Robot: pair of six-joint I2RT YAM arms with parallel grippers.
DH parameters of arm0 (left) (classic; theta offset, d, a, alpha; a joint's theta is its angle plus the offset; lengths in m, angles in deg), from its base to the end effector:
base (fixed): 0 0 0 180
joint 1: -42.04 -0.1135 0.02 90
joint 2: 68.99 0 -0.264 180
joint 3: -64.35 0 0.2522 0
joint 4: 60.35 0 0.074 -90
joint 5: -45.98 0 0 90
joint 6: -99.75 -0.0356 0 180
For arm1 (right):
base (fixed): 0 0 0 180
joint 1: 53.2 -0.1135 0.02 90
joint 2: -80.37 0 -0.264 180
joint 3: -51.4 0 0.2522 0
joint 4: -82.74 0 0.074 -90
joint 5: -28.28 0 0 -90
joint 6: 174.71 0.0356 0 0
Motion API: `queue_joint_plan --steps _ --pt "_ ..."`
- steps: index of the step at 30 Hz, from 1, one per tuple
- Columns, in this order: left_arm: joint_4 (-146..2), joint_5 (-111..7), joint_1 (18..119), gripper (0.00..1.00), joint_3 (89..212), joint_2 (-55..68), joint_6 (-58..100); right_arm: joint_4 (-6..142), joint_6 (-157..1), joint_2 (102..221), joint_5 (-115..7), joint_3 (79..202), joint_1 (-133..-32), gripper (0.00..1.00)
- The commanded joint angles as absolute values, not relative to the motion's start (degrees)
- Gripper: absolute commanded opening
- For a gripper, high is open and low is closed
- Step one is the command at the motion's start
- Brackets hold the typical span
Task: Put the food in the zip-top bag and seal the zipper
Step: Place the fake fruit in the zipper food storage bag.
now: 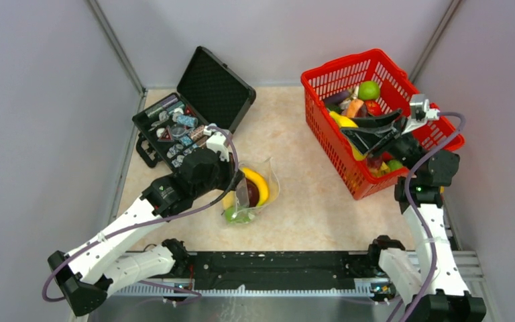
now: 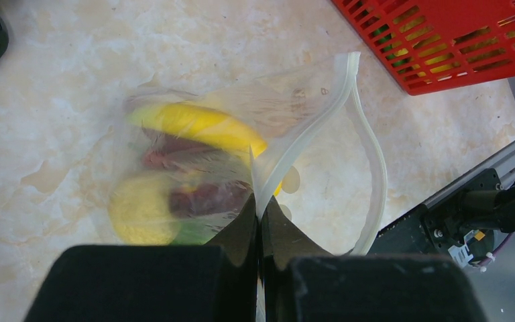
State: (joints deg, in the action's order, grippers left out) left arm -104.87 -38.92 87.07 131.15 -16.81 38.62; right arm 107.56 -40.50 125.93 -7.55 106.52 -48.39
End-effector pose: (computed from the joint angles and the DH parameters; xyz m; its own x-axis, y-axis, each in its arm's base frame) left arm 0.1415 -0.1372 0.3311 -0.6225 -0.0574 -0.7806 0.3993 0.8345 -0.3798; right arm 0.1640 0.0152 0.3974 -0.0274 0.4119 -0.9108 -0.8351 0.4914 0.2473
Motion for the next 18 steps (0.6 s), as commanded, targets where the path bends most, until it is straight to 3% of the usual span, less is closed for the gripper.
queue_joint_plan --steps 1,18 --pt "-102.5 -39.5 87.0 0.0 132.6 -16.3 39.3 114.3 -40.6 126.0 -7.6 108.2 -53.7 0.0" --pt "-102.5 -39.4 87.0 0.0 133.2 -15.6 39.5 136.8 -58.1 132.4 -12.8 97.7 -81.6 0.0"
